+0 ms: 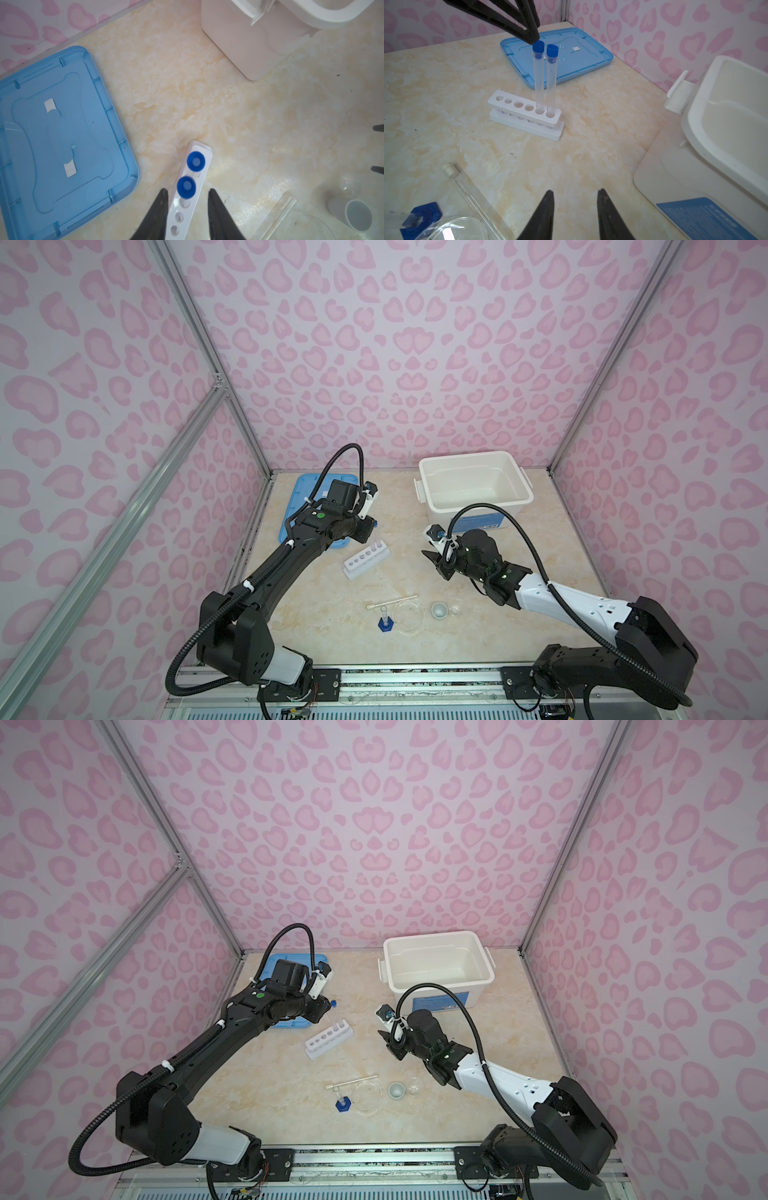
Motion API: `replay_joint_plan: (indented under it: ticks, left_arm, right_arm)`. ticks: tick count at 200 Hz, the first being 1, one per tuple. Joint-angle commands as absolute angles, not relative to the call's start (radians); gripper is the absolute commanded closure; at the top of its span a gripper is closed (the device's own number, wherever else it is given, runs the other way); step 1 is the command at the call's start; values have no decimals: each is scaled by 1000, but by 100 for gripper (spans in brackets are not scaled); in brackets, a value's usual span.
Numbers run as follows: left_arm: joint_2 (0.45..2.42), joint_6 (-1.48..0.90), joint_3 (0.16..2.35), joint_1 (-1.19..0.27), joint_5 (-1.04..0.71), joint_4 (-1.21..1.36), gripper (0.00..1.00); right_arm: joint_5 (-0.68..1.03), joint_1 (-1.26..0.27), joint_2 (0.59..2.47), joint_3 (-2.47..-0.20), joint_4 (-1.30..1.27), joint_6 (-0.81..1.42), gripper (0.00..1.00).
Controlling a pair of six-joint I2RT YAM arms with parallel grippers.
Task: Organize the chemistry lab equipment
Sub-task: 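Open and lift the left gripper while the right gripper moves over the glass tube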
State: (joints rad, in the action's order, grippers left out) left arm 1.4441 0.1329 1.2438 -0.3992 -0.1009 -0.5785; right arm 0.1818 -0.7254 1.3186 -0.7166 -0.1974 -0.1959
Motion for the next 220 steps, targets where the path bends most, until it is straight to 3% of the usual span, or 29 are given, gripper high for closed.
replay_joint_plan:
  ticks: [1,78,107,121,220]
  left_arm:
    - [1394,149,1257,-399,-101,-583,58]
    - [1102,107,1126,-385,-205,-430,47]
    - [994,33,1028,-342,-285,-343,39]
    - [957,1,989,-314,-311,-324,29]
    - [872,-48,898,-177,-403,-322,26]
  right_arm:
    - [219,-740,1357,-773,-75,-224,63]
    - [135,-870,1399,-891,190,-294,56]
    - [115,-920,1459,-967,336,-325,54]
    - [98,-936,1494,-1004,382,-336,54]
    - [108,-1012,1743,-1207,490,-425,56]
